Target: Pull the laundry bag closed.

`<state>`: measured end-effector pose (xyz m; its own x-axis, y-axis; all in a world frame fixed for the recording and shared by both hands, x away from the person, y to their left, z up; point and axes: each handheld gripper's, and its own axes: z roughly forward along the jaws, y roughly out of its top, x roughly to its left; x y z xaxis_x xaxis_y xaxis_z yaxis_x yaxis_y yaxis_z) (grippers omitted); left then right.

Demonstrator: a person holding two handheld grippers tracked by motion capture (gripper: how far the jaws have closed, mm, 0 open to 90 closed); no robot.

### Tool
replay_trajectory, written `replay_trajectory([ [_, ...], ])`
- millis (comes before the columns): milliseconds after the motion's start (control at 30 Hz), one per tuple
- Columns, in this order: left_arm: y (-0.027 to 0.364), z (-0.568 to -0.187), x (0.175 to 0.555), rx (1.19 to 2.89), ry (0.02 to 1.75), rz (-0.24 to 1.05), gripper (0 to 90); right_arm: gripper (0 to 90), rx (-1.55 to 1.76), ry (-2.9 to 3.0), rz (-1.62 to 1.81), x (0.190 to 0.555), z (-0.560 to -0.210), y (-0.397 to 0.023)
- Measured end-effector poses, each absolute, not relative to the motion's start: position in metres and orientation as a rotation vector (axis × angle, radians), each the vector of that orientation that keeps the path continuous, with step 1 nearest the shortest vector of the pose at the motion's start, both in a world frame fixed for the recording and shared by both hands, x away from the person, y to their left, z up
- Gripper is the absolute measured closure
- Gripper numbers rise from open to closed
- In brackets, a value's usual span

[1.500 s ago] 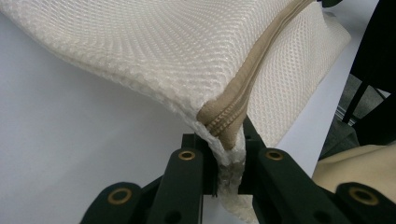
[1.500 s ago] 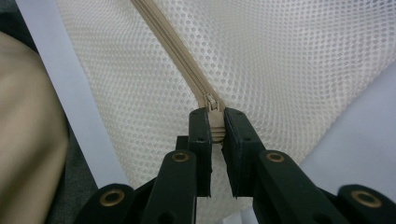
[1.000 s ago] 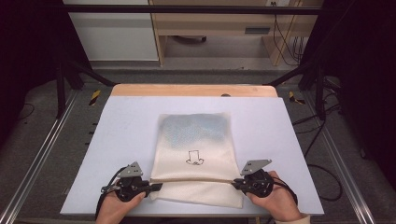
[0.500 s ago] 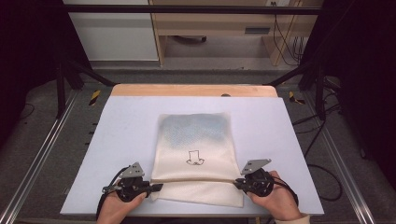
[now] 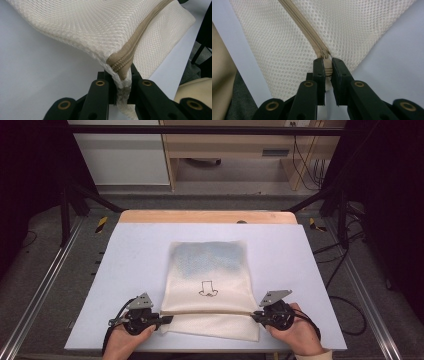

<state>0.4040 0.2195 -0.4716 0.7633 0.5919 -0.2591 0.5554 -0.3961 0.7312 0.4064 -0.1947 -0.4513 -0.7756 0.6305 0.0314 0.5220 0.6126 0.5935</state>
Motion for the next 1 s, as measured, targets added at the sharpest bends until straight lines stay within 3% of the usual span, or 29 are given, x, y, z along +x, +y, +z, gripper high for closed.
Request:
replay_trajectory([
  [733,0.218,-0.468,0.400,2.093,0.847,0.058,80.2,81.6,0.961,2.665,0.897,0.405,-0.450,-0.197],
  [767,0.219,-0.467,0.400,2.085,0.862,0.057,76.6,79.6,0.962,2.659,0.903,0.405,-0.450,-0.197],
  [933,0.224,-0.462,0.395,2.058,0.916,0.097,50.3,48.7,1.012,2.553,0.991,0.407,-0.444,-0.199],
  [1000,0.227,-0.461,0.394,2.066,0.949,0.125,41.3,40.5,1.027,2.515,1.028,0.409,-0.442,-0.199],
])
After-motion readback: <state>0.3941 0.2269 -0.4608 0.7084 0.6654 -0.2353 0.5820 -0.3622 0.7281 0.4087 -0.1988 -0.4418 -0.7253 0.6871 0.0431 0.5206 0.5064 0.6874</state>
